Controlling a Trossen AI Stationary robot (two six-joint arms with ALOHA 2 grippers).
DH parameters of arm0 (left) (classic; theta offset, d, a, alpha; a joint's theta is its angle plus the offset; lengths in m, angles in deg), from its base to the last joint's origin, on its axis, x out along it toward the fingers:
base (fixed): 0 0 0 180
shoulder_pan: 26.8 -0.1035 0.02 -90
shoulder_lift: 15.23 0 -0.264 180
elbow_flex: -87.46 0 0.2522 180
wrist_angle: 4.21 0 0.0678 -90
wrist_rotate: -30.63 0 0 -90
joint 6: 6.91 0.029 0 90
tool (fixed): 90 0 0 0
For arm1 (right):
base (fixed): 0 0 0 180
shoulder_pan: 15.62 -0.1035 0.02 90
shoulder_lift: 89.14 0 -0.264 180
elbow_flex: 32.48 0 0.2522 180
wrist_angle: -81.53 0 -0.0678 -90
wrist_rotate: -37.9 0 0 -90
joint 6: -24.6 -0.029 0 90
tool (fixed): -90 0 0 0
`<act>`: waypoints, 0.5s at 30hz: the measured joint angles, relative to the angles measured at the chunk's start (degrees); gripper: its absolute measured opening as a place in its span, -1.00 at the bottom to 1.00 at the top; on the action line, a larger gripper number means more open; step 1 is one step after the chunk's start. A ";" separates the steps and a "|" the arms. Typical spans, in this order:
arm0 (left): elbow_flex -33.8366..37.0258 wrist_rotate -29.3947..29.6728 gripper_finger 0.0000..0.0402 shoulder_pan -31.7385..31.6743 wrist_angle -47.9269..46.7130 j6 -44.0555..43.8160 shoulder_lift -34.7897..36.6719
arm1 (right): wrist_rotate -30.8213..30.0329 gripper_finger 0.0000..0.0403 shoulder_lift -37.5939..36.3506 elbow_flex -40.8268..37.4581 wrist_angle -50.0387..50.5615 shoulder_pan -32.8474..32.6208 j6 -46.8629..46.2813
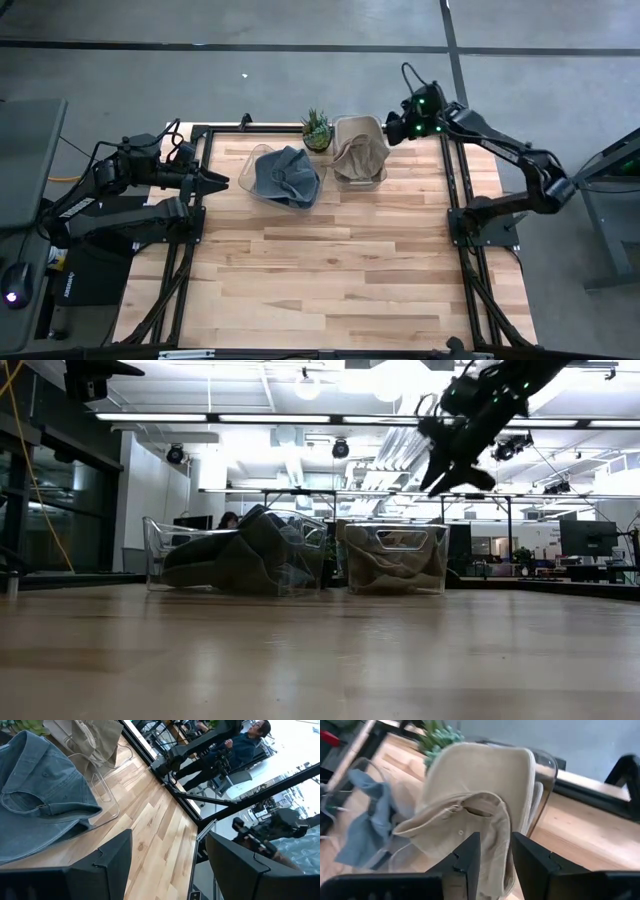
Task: Pick & Place hat
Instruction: Return to Home Position
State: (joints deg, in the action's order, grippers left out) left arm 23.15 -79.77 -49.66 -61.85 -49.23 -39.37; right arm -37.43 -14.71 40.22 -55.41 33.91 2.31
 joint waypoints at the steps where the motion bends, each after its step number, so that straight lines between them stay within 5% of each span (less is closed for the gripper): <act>1: 0.00 0.00 0.16 0.01 0.02 0.00 0.00 | 0.05 -0.50 -1.11 0.00 0.19 -0.16 0.18; 10: 0.00 0.03 0.16 -0.02 -0.02 0.42 0.02 | -0.37 -0.85 -11.47 0.00 3.01 -4.82 0.51; 15: 0.00 1.85 0.15 0.00 -3.71 -0.20 0.04 | -5.71 -0.97 -16.91 0.00 8.47 -9.73 0.56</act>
State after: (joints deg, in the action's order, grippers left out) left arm 23.15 -77.92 -49.66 -65.56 -49.43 -39.33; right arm -43.14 -31.62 40.22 -46.94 24.17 2.87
